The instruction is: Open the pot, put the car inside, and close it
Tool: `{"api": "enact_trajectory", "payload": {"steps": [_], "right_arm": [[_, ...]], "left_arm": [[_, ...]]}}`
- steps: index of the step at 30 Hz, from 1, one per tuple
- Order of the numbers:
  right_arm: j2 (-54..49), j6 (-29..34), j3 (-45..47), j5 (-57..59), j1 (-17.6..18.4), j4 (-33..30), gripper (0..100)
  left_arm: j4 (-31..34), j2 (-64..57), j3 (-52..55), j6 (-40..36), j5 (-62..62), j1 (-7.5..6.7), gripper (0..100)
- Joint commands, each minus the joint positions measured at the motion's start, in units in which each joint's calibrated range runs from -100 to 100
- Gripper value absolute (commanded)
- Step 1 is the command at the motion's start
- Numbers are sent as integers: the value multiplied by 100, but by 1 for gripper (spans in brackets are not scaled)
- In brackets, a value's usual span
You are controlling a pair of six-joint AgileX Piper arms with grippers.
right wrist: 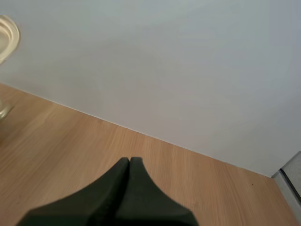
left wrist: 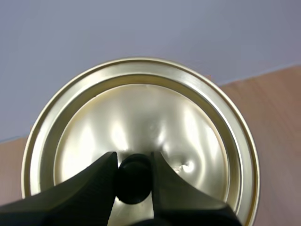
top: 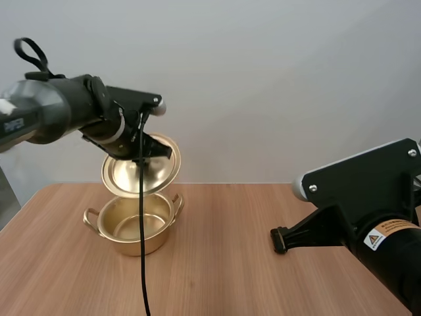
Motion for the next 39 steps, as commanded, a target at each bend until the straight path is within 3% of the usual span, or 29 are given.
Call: {"api": "enact_trajectory", "payload": {"steps": [1, 5, 15, 20, 35, 36, 39], "right_arm": [[270, 10, 68, -258, -99, 61, 0], [880, 1, 68, -528, -179, 491, 0], [2905, -399, -212, -1285, -179, 660, 0], [4041, -399, -739, -1230, -179, 1060, 0], [6582, -995, -1166, -958, -179, 1029, 0], [6650, -1023, -1166, -991, -179, 1029, 1], [6722, -1023, -1166, -1179, -179, 1029, 40]], "left_arm": [[-663, -1305, -5, 13, -170, 5, 0], [-1159, -2667, -23, 110, -232, 5, 0], [-800, -4496, -118, -61, -326, 49, 0], [-754, -4708, -352, -125, -365, 49, 0], [-677, -4708, -1159, -196, -550, 49, 0], [-677, -4708, -1156, -196, -568, 49, 0], [-648, -4708, -1156, -196, -571, 49, 0]]}}
